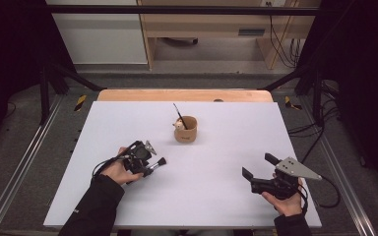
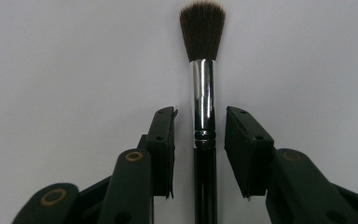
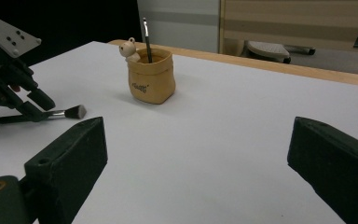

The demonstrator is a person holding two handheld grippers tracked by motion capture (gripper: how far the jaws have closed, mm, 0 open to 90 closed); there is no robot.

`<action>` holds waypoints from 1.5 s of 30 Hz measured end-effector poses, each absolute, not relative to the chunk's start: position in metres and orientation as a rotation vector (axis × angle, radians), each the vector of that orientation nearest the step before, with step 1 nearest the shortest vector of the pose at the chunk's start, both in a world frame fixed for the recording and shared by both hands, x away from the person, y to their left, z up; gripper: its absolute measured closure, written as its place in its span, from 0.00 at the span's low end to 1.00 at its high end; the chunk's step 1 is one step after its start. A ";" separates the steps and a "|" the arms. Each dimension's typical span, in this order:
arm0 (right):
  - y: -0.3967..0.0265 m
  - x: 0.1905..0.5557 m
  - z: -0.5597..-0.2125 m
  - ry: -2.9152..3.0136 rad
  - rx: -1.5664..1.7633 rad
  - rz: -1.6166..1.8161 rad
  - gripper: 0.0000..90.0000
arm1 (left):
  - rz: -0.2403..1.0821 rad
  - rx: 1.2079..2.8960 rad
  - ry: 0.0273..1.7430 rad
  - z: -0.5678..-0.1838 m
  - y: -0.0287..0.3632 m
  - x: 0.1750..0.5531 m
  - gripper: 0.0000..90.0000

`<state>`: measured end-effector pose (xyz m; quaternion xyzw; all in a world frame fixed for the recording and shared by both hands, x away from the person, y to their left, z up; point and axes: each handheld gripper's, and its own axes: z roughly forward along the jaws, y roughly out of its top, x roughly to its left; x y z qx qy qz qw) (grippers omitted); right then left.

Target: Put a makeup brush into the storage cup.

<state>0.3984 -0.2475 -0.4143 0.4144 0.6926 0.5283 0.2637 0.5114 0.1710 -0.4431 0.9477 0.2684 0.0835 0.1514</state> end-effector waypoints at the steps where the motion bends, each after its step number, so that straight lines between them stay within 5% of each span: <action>1: -0.248 0.398 -0.414 1.871 1.121 1.429 0.06 | 0.236 2.726 0.771 -0.443 0.171 0.512 0.70; 17: -0.247 0.399 -0.414 1.875 1.119 1.428 0.06 | 0.161 2.753 0.802 -0.445 0.168 0.512 0.85; 32: -0.247 0.399 -0.415 1.878 1.118 1.427 0.06 | 0.175 2.779 0.805 -0.443 0.164 0.512 0.86; 45: -0.247 0.398 -0.414 1.871 1.120 1.430 0.06 | 0.285 2.586 0.759 -0.406 0.171 0.498 0.86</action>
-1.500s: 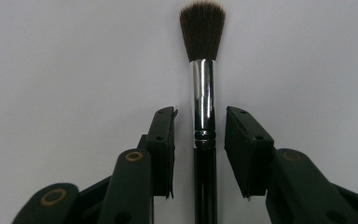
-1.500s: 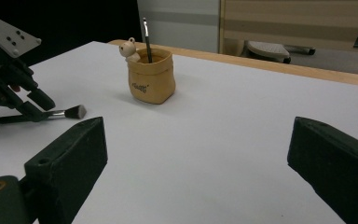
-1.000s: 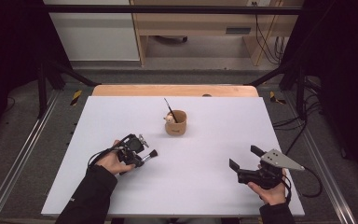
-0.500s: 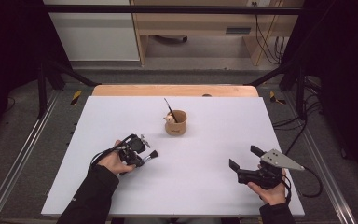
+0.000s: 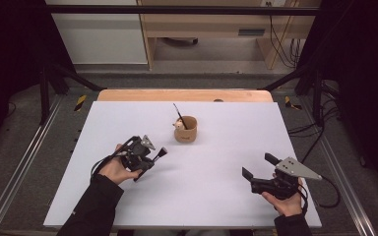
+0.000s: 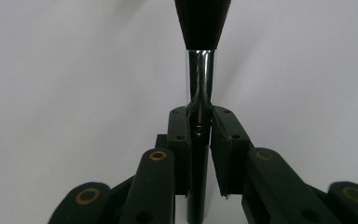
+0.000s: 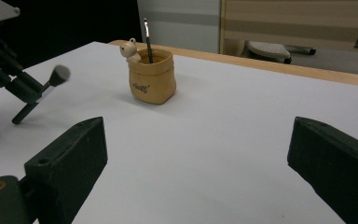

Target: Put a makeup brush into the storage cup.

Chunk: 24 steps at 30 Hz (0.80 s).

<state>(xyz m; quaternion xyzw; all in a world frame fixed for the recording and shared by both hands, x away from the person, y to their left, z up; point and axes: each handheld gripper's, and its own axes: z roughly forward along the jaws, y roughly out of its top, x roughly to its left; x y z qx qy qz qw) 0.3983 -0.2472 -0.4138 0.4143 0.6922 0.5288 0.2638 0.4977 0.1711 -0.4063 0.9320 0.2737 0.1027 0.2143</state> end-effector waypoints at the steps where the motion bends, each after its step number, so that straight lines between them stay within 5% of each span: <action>1: -0.247 0.398 -0.414 1.872 1.120 1.429 0.06 | 0.293 2.575 0.754 -0.405 0.171 0.497 0.86; 24: -0.246 0.399 -0.414 1.874 1.119 1.431 0.06 | 0.336 2.441 0.737 -0.387 0.176 0.486 0.86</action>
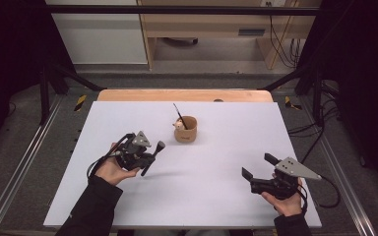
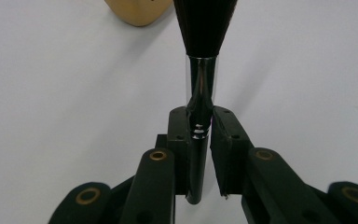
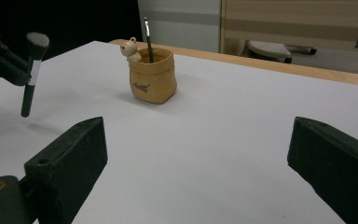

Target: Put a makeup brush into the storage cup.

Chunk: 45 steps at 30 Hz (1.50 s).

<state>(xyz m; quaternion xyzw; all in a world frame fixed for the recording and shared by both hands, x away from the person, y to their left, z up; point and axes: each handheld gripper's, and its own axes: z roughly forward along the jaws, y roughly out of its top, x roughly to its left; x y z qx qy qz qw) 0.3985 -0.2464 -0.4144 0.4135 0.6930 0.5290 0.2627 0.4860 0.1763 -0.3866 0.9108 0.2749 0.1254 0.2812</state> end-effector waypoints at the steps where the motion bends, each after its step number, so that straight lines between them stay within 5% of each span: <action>1: -0.246 0.398 -0.414 1.876 1.118 1.432 0.06 | 0.337 2.441 0.737 -0.386 0.176 0.486 0.86; 45: -0.247 0.398 -0.414 1.874 1.116 1.432 0.06 | 0.415 2.231 0.676 -0.335 0.156 0.472 0.86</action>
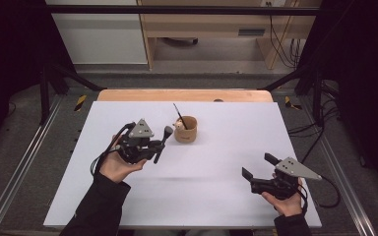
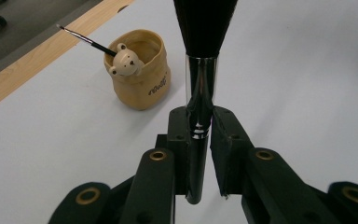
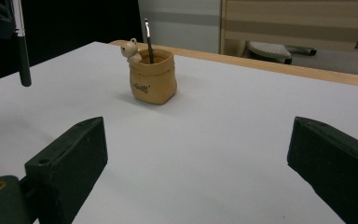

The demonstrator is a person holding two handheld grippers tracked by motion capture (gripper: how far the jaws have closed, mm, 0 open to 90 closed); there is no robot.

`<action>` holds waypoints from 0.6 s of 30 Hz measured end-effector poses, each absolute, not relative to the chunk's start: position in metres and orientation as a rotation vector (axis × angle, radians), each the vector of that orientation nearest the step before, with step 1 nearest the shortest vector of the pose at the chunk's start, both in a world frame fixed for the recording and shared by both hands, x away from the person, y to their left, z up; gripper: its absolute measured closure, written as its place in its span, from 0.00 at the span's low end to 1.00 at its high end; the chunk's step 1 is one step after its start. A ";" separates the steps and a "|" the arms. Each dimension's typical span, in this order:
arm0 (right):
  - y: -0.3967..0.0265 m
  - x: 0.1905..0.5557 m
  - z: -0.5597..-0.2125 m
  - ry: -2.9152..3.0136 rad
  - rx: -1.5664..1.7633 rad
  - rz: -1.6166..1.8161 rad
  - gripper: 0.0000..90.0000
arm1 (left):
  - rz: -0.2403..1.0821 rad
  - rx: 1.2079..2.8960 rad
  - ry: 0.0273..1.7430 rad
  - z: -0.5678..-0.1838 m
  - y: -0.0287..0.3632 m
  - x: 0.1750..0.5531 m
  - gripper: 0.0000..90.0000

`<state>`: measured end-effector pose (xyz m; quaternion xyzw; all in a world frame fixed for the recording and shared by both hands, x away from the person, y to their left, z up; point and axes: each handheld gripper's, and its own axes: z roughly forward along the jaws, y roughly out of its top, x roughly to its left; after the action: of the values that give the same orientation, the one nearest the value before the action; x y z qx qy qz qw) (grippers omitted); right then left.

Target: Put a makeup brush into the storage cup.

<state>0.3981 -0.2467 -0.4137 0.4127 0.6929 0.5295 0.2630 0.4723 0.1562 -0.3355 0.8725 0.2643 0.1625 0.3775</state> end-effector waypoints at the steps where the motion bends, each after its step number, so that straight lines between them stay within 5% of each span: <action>1: -0.247 0.398 -0.414 1.873 1.117 1.433 0.06 | 0.416 2.226 0.677 -0.335 0.155 0.473 0.86; 18: -0.247 0.398 -0.413 1.874 1.116 1.432 0.06 | 0.432 2.155 0.712 -0.333 0.148 0.477 0.86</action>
<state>0.3980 -0.2471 -0.4134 0.4127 0.6928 0.5295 0.2633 0.4765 0.1480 -0.3326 0.8534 0.2819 0.1712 0.4036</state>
